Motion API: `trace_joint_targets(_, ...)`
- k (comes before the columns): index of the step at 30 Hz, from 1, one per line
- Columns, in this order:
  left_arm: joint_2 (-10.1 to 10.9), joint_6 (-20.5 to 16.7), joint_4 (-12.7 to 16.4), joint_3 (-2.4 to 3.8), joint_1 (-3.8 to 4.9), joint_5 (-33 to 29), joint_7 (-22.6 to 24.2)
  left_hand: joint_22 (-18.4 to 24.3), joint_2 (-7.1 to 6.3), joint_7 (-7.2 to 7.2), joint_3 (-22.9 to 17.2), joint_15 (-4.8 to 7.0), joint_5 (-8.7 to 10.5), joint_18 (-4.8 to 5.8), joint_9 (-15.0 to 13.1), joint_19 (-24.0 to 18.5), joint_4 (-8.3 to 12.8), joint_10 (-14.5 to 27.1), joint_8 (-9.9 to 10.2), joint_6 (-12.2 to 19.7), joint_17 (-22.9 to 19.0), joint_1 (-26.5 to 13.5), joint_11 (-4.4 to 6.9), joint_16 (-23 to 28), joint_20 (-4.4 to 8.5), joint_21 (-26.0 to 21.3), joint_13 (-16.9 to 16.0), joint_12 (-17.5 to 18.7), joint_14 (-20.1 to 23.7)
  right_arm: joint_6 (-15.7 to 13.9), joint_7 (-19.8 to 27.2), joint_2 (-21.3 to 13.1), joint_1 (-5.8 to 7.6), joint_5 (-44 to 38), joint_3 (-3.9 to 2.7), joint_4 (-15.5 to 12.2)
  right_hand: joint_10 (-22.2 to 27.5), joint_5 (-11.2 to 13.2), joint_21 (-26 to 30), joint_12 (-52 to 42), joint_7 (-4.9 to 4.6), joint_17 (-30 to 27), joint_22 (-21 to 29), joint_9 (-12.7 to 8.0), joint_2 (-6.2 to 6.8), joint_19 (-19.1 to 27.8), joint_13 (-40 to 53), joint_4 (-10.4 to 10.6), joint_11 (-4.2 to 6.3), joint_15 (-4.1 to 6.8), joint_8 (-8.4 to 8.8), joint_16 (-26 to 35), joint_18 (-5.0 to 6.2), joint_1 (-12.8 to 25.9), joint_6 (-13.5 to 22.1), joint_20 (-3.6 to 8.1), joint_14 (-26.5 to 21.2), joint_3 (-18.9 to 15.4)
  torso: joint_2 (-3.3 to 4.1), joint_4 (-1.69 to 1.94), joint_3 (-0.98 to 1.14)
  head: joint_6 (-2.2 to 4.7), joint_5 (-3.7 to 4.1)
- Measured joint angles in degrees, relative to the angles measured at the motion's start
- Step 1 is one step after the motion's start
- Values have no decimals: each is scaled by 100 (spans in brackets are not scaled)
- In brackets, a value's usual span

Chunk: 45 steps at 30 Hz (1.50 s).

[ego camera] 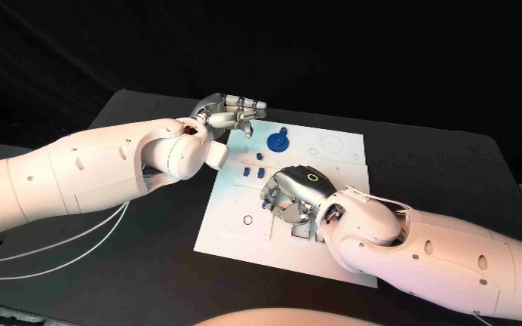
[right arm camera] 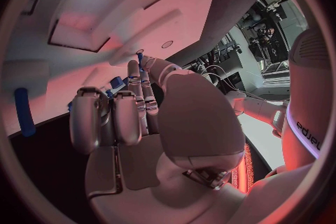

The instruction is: Assemble the parts on the task board

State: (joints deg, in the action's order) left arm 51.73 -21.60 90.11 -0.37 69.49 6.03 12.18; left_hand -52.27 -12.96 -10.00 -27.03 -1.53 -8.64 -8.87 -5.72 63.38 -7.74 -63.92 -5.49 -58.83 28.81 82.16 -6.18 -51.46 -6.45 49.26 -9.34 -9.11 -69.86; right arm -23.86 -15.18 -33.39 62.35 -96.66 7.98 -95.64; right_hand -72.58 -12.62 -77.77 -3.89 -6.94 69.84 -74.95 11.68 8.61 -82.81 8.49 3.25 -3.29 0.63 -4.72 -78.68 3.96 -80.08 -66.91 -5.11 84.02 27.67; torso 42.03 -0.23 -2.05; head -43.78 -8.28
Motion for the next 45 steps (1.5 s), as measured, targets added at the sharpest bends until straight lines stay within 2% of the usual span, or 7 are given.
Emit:
trace_joint_targets(22,8,6,-37,-1,0,-1,-2,0,0,0,16,-2,0,0,-1,0,17,8,0,0,1,0,-9,0,0,0,-1,0,2,55,46,2,-17,18,-9,1,0,-25,0,0,-19,0,2,-5,0,0,0,0,-1,0,-2,0,0,0,-9,0,0,0,-4,4,-5,-37,-30)
trace_joint_targets(45,12,32,-67,-2,0,-2,-9,5,0,0,15,-2,0,0,6,0,17,8,0,0,-5,0,-9,0,0,-23,-2,0,2,43,-71,-25,-32,-56,4,-26,-5,-23,0,0,-24,0,3,2,1,0,3,0,-7,0,0,0,0,-1,0,0,0,0,-4,4,-2,-21,-32)
